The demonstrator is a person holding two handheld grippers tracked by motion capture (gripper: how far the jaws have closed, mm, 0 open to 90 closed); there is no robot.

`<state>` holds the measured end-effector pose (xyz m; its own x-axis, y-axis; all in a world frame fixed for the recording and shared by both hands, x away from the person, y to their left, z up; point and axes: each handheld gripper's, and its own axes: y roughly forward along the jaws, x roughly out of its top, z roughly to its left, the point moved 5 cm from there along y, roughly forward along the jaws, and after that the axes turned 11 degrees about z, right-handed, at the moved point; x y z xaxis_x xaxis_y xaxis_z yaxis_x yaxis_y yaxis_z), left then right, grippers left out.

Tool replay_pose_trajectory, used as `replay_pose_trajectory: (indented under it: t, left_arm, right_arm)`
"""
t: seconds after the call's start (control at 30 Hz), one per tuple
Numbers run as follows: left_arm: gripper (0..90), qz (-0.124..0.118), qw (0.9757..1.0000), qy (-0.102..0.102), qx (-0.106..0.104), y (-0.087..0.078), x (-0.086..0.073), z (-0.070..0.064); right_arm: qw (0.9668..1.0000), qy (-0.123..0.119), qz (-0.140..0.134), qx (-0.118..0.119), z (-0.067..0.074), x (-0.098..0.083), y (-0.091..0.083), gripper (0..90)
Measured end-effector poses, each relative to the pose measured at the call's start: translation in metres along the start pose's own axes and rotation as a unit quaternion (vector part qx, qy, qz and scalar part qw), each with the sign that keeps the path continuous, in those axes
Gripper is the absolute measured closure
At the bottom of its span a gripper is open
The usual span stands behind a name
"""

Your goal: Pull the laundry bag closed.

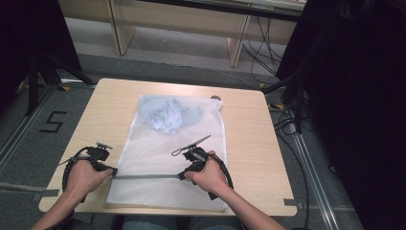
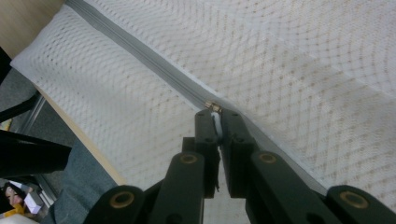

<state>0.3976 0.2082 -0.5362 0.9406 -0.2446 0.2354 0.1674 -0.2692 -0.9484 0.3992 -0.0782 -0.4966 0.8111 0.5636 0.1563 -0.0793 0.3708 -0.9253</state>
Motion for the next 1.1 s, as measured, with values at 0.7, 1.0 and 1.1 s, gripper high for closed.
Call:
replay_pose_trajectory:
  t: [0.7, 1.0, 1.1]
  left_arm:
    - [89.9, 0.000, 1.0000, -0.001, 0.000, 0.000, 0.000, 0.000]
    - [89.9, 0.000, 1.0000, -0.001, 0.000, 0.000, 0.000, 0.000]
    - [89.8, -0.001, 1.0000, 0.000, 0.000, 0.000, 0.000, 0.000]
  right_arm:
    - [1.0000, -0.002, -0.006, 0.000, -0.008, -0.008, -0.004, 86.9]
    - [0.9999, 0.012, -0.006, 0.004, -0.009, -0.011, -0.008, 87.0]
    - [0.9999, 0.014, -0.010, 0.001, -0.011, -0.012, -0.009, 87.0]
